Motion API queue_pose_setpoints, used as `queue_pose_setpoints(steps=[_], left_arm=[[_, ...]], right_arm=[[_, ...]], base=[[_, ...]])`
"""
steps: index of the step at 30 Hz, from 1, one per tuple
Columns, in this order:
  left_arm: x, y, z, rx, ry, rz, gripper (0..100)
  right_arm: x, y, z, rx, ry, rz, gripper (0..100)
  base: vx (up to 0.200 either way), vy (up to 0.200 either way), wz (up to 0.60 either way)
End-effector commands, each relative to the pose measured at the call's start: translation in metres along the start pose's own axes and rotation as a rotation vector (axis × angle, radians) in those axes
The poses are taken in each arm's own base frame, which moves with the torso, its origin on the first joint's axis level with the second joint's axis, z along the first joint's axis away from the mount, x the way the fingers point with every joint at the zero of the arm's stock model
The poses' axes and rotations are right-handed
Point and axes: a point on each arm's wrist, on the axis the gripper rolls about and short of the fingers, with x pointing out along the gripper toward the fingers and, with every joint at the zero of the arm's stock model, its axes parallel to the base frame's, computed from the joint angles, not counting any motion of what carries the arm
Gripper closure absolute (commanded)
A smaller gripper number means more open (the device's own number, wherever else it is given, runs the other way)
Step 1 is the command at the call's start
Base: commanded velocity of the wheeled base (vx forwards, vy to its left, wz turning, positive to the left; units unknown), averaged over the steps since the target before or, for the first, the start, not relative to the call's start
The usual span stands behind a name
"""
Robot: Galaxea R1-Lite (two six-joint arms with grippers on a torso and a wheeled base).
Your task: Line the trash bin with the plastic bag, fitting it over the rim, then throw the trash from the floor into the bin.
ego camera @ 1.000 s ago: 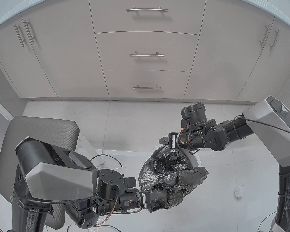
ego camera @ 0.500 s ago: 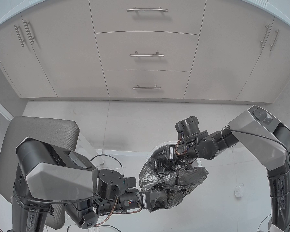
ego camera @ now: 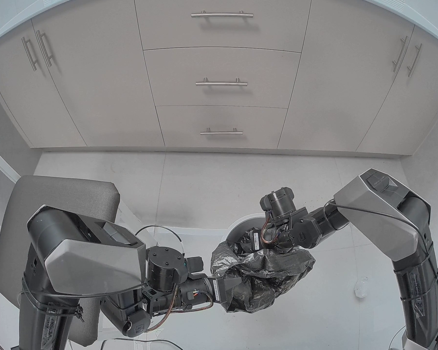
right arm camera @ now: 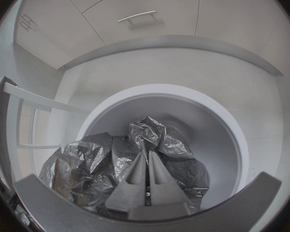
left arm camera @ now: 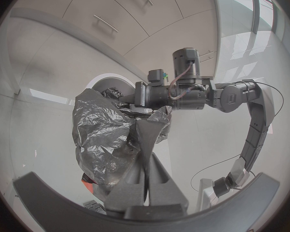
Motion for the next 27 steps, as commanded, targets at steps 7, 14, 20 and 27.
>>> queue_pose_setpoints(steps=[7,14,20,27], left_arm=[[0.000,0.002,-0.001,-0.001,0.002,0.003,100],[0.001,0.003,0.000,-0.003,0.000,0.006,100],[0.001,0.003,0.000,-0.004,0.000,0.005,100],[0.001,0.003,0.000,-0.003,0.001,0.006,100]], right_arm=[[0.034,-0.012,-0.006,0.016,0.022,-0.024,100],[0.025,-0.010,0.003,0.027,0.016,-0.022,100],[-0.010,-0.007,0.014,0.013,0.012,-0.019,100],[-0.027,-0.007,0.018,0.021,-0.004,-0.006,0]], base=[[0.000,0.000,0.00],[0.000,0.000,0.00],[0.000,0.000,0.00],[0.000,0.000,0.00]])
